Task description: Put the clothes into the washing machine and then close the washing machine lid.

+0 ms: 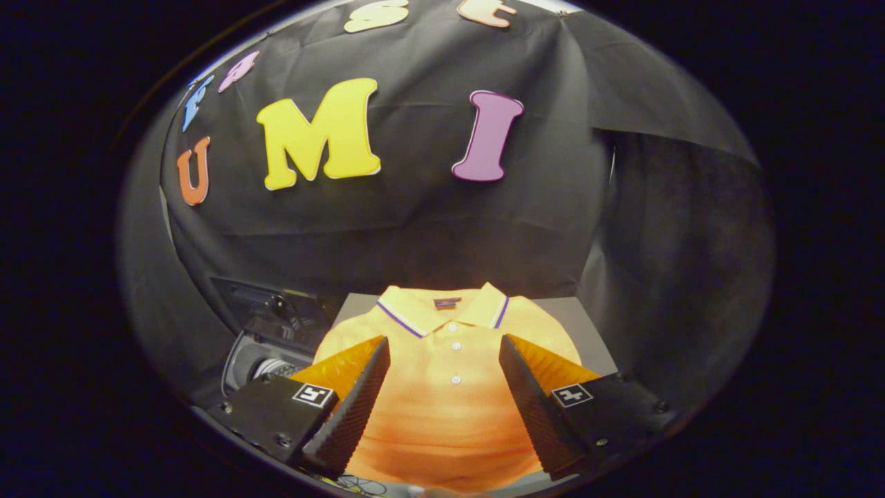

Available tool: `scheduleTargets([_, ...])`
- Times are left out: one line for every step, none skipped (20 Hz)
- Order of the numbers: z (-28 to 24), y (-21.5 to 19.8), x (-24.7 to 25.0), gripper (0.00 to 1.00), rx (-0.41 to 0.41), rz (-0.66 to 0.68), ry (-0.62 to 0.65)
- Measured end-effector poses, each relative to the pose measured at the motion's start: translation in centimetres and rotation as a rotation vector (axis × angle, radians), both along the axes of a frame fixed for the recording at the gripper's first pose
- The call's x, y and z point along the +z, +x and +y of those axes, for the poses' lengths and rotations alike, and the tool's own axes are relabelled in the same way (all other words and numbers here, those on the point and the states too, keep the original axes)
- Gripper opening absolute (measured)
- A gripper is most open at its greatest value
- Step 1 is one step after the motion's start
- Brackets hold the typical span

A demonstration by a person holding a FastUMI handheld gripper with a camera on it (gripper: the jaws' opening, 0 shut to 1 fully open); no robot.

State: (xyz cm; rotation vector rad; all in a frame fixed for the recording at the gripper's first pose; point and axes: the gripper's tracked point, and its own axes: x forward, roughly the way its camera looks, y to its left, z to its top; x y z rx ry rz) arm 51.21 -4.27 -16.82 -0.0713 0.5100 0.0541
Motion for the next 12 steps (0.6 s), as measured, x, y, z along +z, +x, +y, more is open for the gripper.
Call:
scheduleTargets([0.0,0.8,-0.8,0.99,-0.002,0.018,-0.006])
scheduleTargets([0.0,1.2,-1.4,0.99,-0.012,0.043,-0.009])
scheduleTargets([-0.2,1.6,-2.4,0.99,-0.011,0.074,-0.004])
scheduleTargets([-0.3,2.0,-3.1,0.99,-0.013,0.1,0.006])
scheduleTargets([-0.4,2.1,-3.8,0.99,-0.013,0.125,0.011])
scheduleTargets([-0.5,2.3,-4.3,0.99,-0.012,0.141,0.006])
scheduleTargets([-0.6,2.4,-4.7,0.99,-0.013,0.151,-0.003])
scheduleTargets([-0.6,2.5,-5.0,0.99,-0.013,0.159,-0.008])
scheduleTargets([-0.6,2.5,-5.4,0.99,-0.015,0.171,-0.01])
scheduleTargets([-0.6,2.6,-5.6,0.99,-0.017,0.179,-0.009])
scheduleTargets([-0.8,2.7,-5.9,0.99,-0.024,0.192,-0.008])
scheduleTargets([-0.9,2.8,-6.3,0.99,-0.032,0.21,-0.001])
